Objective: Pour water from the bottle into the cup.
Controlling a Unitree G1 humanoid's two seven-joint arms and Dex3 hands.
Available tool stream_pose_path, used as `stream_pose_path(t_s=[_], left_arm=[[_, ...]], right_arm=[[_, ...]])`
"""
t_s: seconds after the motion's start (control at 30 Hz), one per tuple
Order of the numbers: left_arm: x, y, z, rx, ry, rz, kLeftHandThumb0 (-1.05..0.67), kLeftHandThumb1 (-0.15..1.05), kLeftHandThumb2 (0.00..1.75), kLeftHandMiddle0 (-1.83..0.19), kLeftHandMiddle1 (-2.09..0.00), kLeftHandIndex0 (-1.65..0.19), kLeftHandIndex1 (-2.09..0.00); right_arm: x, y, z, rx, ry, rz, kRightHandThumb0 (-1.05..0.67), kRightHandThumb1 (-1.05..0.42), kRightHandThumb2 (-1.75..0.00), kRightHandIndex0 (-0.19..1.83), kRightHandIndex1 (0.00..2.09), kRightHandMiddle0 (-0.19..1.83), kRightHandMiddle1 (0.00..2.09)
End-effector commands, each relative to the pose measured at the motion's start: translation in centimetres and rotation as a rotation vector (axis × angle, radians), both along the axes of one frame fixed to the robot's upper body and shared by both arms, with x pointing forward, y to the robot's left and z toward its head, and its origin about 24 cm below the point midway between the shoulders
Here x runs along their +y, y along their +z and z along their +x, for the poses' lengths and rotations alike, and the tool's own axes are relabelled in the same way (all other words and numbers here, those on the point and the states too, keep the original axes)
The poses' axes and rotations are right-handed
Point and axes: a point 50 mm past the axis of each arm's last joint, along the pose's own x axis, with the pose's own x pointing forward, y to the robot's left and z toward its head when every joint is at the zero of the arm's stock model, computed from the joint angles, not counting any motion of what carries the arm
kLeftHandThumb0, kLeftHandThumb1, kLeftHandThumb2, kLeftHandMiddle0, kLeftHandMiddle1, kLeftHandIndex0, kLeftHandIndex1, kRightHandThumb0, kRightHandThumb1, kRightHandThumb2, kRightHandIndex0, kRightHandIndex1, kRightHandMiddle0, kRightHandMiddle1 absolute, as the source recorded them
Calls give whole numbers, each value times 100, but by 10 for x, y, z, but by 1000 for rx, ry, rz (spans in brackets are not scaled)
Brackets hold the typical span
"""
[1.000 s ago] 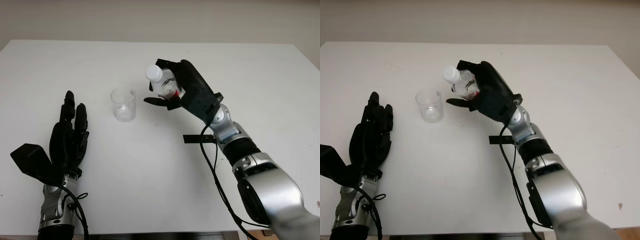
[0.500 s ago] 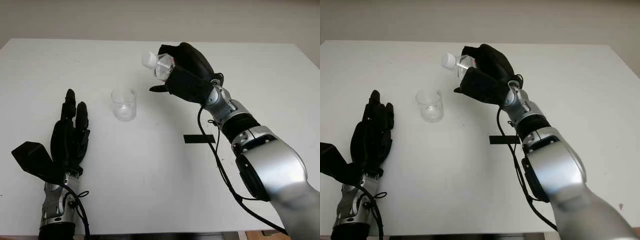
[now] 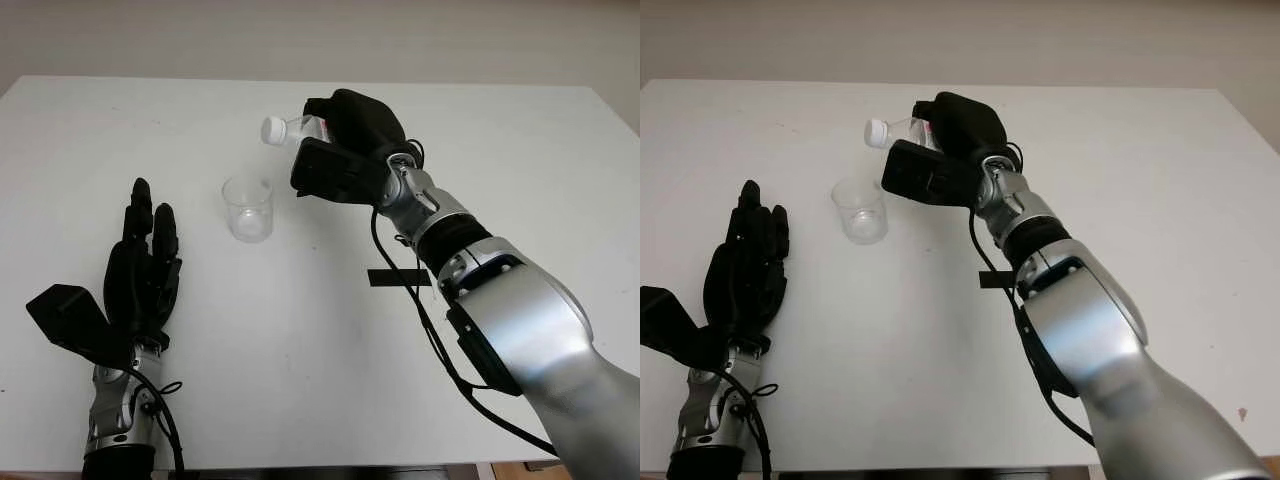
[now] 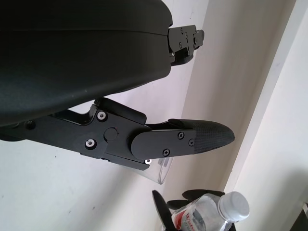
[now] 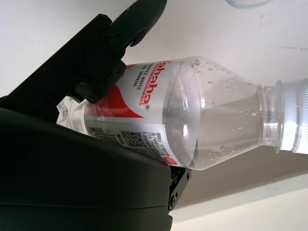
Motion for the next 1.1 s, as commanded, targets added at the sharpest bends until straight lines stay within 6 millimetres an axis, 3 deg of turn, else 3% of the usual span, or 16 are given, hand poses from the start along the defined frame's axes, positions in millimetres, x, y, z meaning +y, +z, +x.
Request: stream_pose_path(t_s=[0.0,0.17,0.3,0.37,0.6,0.87,1.07], left_arm=[[-2,-8,-3,20,2,-22,-70,105,42,12,-5,12,-6],[-3,-10,-4,25,-6,-15,-71,105,45,14,-5,13,-5],[-5,-12,-5,26,-4,-9,-71,105,46,13,-6,13,-5],[-5,-13,-5,27,-6,-14,-71,105,46,13,-5,13,-5],[-7,-16,-8,24,8,-27,-72,105,44,13,-6,13,-6],[-8,-19,-12,29,14,-34,-72,105,44,13,-5,13,-6],[-10,-21,-14,29,18,-53,-72,105,43,13,-5,12,-6]], right_arm=[[8,19,1,-72,-7,-42,-29,-105,-10,102,209,63,209],[15,24,0,-145,-32,-154,-30,-103,-6,89,209,24,209],[19,29,-1,-191,-62,-237,-32,-101,-5,81,209,14,183],[20,32,-1,-208,-73,-267,-34,-100,-5,67,209,8,169],[23,38,-1,-285,-87,-492,-35,-101,-6,77,209,6,176],[31,38,-4,-384,-75,-729,-40,-98,-5,89,209,16,165],[38,37,-6,-421,-20,-790,-39,-99,-5,96,209,15,174]])
